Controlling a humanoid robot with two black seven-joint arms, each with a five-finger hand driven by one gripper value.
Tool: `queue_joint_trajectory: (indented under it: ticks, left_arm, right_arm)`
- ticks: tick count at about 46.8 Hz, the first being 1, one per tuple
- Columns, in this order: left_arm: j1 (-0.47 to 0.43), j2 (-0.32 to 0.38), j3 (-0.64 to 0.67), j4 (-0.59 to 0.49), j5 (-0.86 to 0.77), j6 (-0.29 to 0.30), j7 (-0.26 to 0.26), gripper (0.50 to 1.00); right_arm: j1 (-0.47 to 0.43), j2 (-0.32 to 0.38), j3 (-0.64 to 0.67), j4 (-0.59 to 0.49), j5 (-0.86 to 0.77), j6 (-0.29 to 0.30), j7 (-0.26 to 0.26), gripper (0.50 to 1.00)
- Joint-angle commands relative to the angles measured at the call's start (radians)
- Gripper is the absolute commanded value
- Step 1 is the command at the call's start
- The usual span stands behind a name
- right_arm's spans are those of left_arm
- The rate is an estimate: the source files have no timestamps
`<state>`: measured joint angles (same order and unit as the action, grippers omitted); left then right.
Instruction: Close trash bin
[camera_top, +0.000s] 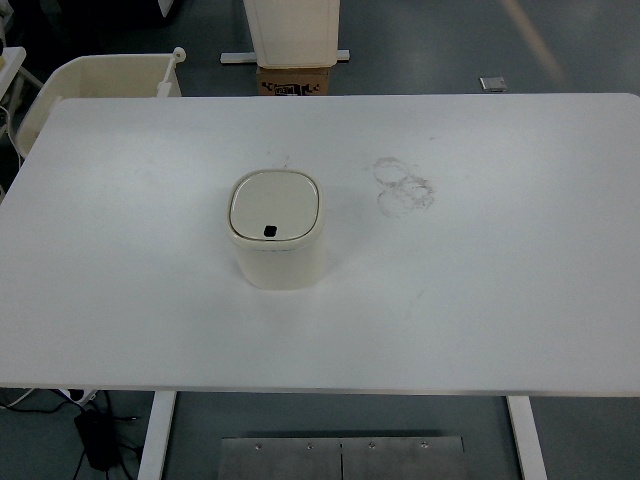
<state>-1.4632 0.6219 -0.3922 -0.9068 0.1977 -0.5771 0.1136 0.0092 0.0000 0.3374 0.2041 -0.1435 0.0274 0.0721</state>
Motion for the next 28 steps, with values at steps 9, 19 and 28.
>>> queue_joint_trajectory:
  ticks: [9,19,28]
  left_arm:
    - [0.089,-0.077,-0.04,0.163,-0.129,0.158,-0.04,1.0]
    - [0.173,-0.117,-0.066,0.269,-0.306,0.164,-0.069,1.0]
    - [0.273,-0.16,-0.143,0.362,-0.366,0.163,-0.075,1.0]
  right_arm:
    - [0.0,0.0,0.0,0.0,-0.001,0.0,0.0,0.993]
    - [0.0,0.0,0.0,0.0,-0.001,0.0,0.0,0.993]
    - [0.0,0.0,0.0,0.0,0.001,0.0,0.0,0.993]
